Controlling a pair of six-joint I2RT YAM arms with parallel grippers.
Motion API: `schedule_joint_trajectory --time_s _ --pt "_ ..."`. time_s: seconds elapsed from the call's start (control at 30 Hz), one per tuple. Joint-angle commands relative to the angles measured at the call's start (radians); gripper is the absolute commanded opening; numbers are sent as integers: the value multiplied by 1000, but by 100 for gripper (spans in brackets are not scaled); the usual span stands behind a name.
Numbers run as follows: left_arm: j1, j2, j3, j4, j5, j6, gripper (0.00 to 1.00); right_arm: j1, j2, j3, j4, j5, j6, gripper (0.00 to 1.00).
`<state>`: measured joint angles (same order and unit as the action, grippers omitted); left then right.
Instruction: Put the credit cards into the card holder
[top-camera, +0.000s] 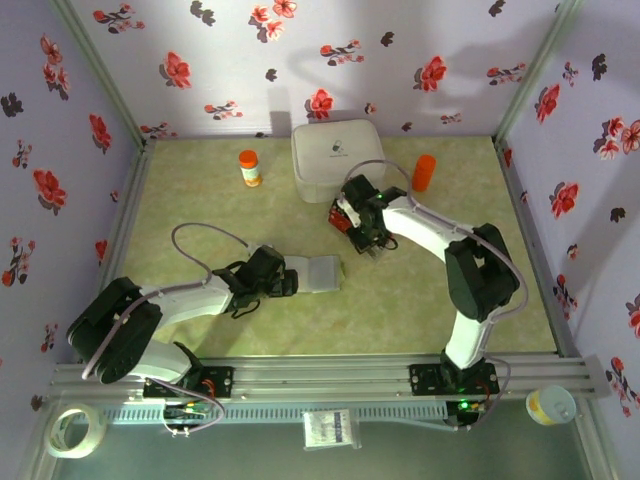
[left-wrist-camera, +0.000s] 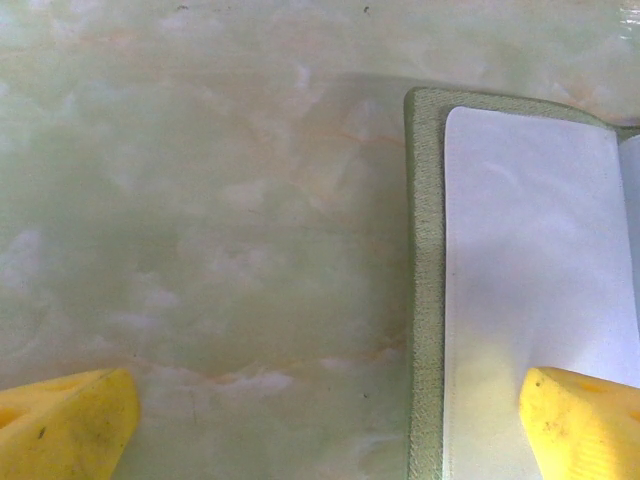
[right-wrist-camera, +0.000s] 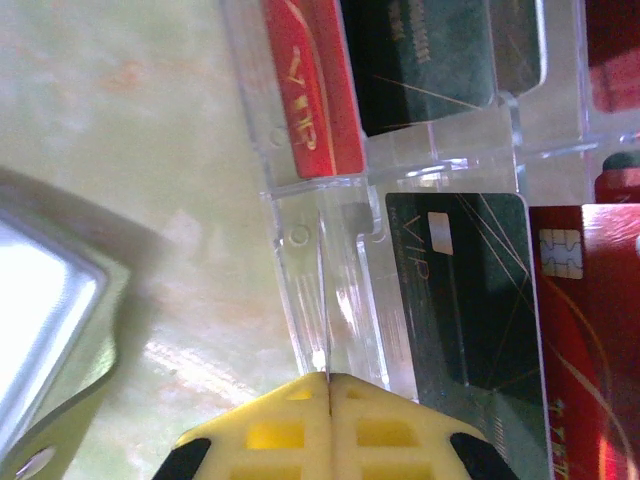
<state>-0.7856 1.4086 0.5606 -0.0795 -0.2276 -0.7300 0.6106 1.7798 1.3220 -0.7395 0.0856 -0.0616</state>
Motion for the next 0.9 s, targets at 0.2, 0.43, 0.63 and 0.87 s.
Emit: schedule_joint_trajectory --time_s 0.2,0.43,0.63,0.87 --pt "6 31 -24 -41 -15 3 100 42 -143 39 -24 -47 45 0" --pt "6 18 -35 -60 -29 -18 100 46 -299 -198 341 -302 419 0" --pt "6 14 -37 -83 -40 -26 100 86 -380 -523 878 -367 758 0" --pt "6 15 -36 -109 -52 -37 100 155 -364 -751 1274 -263 914 0"
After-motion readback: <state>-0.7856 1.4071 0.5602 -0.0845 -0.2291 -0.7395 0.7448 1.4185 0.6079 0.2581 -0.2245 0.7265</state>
